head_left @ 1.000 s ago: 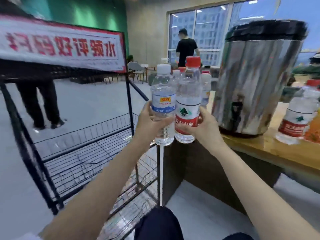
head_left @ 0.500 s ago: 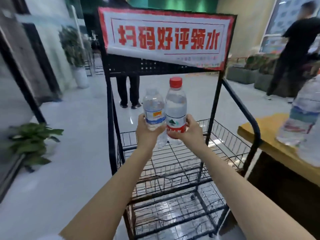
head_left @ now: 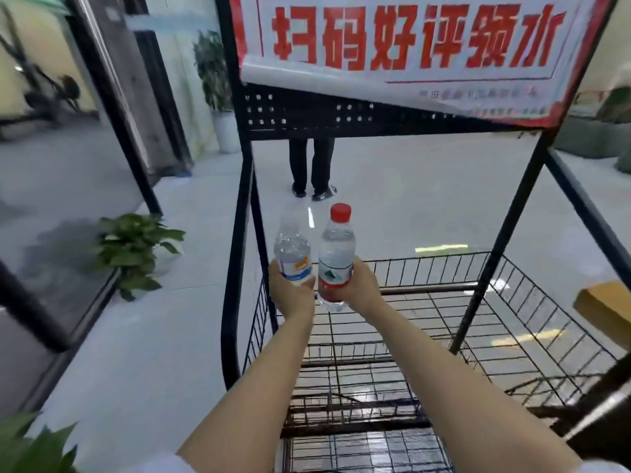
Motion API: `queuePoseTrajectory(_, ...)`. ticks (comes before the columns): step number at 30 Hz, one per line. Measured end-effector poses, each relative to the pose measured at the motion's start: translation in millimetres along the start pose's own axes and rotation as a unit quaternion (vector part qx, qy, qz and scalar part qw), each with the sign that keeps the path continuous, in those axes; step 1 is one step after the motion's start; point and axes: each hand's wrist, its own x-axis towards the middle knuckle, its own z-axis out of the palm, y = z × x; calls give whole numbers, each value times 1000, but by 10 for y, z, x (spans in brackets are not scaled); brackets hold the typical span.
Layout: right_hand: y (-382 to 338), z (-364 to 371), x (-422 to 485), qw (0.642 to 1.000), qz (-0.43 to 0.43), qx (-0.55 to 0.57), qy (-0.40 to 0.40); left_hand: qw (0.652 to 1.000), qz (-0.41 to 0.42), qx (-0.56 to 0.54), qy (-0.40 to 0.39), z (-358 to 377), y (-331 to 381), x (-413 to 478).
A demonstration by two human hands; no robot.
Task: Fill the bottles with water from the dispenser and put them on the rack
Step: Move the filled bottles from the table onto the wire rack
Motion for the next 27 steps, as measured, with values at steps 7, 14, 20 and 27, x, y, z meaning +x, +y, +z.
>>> queuePoseTrajectory(7, 128, 246, -39, 998, 10, 67, 10, 1000, 8, 10, -1, 58, -199, 98)
queuePoseTrajectory(14, 130, 307, -56, 995, 31, 92, -9, 997, 42, 60, 6, 97, -339, 229)
queuePoseTrajectory(20, 78, 196, -164, 995, 35, 83, -37, 997, -12, 81, -6, 132, -373, 221)
queuePoseTrajectory(27, -154, -272, -569, 998, 29, 57, -2, 998, -36, 55, -13, 39, -59, -168)
